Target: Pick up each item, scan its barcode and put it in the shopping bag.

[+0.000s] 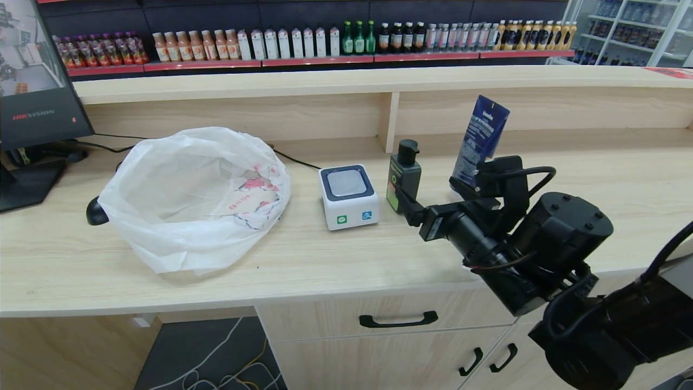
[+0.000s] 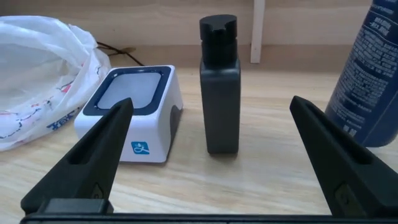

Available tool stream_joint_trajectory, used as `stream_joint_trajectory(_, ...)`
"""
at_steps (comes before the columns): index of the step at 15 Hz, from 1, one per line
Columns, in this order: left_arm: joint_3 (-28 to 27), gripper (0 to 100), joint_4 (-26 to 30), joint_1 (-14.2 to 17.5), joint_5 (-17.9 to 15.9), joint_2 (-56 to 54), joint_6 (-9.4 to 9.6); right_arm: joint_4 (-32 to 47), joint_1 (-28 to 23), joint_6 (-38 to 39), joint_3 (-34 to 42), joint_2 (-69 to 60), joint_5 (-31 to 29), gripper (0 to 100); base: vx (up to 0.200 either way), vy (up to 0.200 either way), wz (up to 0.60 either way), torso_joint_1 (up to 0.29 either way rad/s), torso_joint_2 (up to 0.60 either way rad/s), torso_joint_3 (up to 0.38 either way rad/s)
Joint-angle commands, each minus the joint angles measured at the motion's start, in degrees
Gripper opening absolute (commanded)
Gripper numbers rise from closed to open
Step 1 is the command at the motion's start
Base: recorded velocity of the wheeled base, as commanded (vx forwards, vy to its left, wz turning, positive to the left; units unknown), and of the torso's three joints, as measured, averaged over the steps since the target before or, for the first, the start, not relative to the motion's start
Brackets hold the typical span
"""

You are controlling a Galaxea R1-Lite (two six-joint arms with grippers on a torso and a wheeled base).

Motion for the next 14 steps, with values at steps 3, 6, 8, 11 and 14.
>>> stream_joint_trajectory(3,0.0,100,0.0,0.0,0.0,0.0,-0.03,4.5,-0.1,0.1,-6.4,3.4,-0.1,100,0.000,0.000,0.00,0.000,0.00,0.000)
stream_joint_trajectory(6,0.0,100,0.0,0.0,0.0,0.0,-0.03,6.2,-0.4,-0.5,-10.7,5.3,-2.6,100,0.000,0.000,0.00,0.000,0.00,0.000)
stream_joint_trajectory(8,0.0,100,0.0,0.0,0.0,0.0,-0.03,7.5,-1.3,-1.0,-11.4,5.8,-2.5,100,0.000,0.000,0.00,0.000,0.00,0.000)
stream_joint_trajectory(11,0.0,100,0.0,0.0,0.0,0.0,-0.03,7.3,-3.2,-2.4,-14.0,7.3,-2.1,100,0.000,0.000,0.00,0.000,0.00,0.000)
stream_joint_trajectory(14,0.0,100,0.0,0.0,0.0,0.0,-0.03,7.4,-4.7,-2.6,-16.9,9.4,-1.8,100,0.000,0.000,0.00,0.000,0.00,0.000)
